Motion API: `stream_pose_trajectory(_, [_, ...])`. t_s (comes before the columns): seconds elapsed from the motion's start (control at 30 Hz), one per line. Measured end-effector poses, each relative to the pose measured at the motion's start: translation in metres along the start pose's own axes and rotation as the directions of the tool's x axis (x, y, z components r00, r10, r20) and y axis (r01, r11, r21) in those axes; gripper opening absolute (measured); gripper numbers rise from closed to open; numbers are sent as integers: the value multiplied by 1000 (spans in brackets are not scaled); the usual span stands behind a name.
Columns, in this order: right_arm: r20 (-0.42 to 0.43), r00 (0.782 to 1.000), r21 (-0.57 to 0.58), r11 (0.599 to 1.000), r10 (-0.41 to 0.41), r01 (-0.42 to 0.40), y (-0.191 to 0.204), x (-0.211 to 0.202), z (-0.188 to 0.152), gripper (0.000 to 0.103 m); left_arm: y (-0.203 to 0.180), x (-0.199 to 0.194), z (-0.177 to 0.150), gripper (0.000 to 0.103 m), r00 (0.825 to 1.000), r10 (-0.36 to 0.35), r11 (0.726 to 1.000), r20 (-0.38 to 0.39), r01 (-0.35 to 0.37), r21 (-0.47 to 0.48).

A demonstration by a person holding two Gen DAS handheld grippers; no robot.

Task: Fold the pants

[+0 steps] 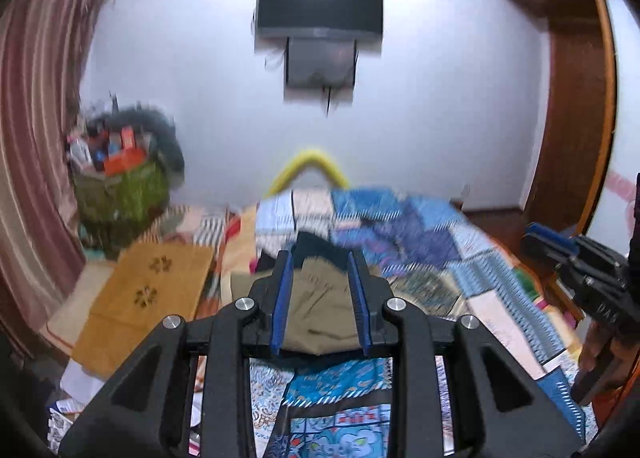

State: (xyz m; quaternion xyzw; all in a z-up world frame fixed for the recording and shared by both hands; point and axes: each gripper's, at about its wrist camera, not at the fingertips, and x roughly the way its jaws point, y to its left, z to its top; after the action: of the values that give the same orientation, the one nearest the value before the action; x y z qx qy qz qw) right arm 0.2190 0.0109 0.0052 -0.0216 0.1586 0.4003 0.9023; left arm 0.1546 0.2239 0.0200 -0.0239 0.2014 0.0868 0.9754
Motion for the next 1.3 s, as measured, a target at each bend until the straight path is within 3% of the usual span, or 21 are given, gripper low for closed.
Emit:
stream_pose_trajectory(0.1, [76, 997, -28, 1000, 11, -9, 20, -33, 4, 23, -14, -40, -3, 29, 997, 0, 1000, 71, 0, 10])
stream_pose_trajectory(0.2, [132, 991, -37, 999, 24, -19, 36, -59, 4, 24, -26, -75, -10, 42, 991, -5, 1000, 131, 4, 9])
stream_pose_trajectory(0.27, [157, 987, -25, 999, 32, -29, 41, -70, 2, 31, -33, -93, -16, 56, 986, 14, 1000, 166, -17, 17])
stream_pose_trajectory(0.37, [193, 981, -8, 1000, 15, -14, 46, -84, -2, 52, -42, -113, -24, 73, 977, 45, 998, 206, -51, 23])
stream_pose_trajectory(0.53, [235, 971, -2, 999, -52, 54, 54, -98, -7, 98, -45, -130, -32, 93, 974, 47, 999, 222, -48, 1])
stream_pose_trajectory(0.57, [243, 968, -3, 998, -66, 69, 55, -101, -8, 101, -45, -133, -33, 100, 973, 55, 998, 225, -55, -4])
stream_pose_trajectory(1.3, [223, 971, 18, 997, -81, 79, 59, -115, -17, 103, -53, -137, -46, 103, 970, 80, 997, 228, -83, 3])
